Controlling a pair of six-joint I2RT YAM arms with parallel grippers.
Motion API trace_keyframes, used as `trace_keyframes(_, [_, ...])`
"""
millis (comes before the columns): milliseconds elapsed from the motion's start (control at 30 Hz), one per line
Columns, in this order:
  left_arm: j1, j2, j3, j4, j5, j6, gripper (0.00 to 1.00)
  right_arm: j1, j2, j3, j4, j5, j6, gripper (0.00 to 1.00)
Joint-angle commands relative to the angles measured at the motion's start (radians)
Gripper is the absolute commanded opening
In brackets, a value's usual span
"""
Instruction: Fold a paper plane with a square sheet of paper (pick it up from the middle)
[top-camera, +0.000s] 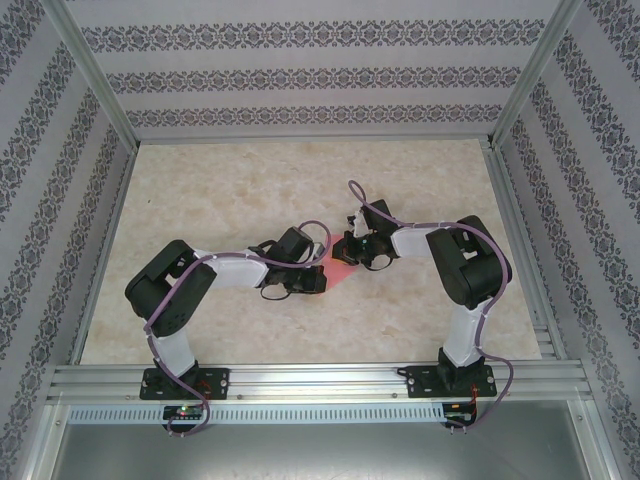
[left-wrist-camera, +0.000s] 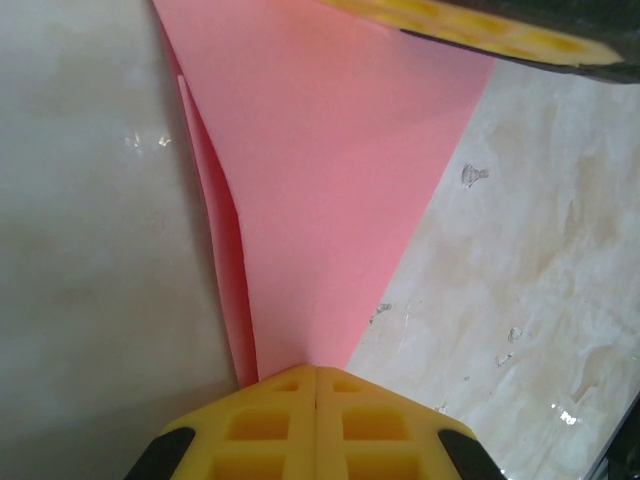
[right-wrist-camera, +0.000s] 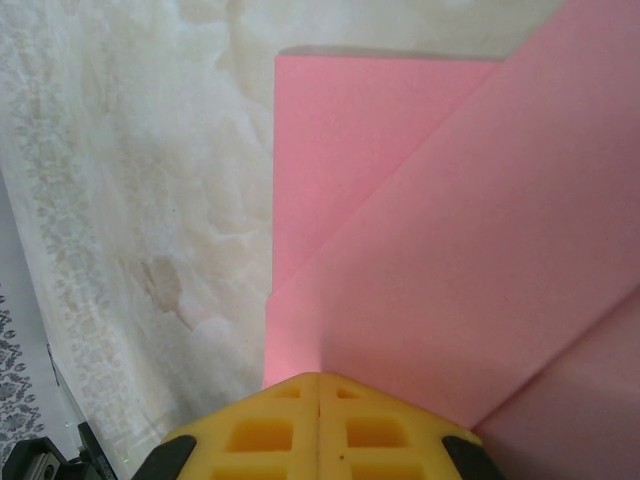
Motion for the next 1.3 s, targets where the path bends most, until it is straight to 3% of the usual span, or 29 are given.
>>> trace_keyframes(0, [-0.011,0.007,-0.04,-0.036,0.008,0.012,0.01,-0.017,0.094,-0.04,-0.117,0.169,-0.047,0.0])
trace_keyframes(533, [-0.037,-0.069,-0.118,-0.136,0.001,0.049,0.01,-0.025,0.096,-0.039,-0.135,0.175,-0.054,0.0])
trace_keyframes(867, [-0.034,-0.185,-0.002,-0.043,-0.134,0.051,0.01,-0.026,0.106,-0.042,-0.128,0.175,-0.047,0.0])
trace_keyframes(1267, [-0.017,0.027,0.137,0.025,-0.134,0.04,0.01,-0.026,0.123,-0.04,-0.118,0.159,-0.045,0.0])
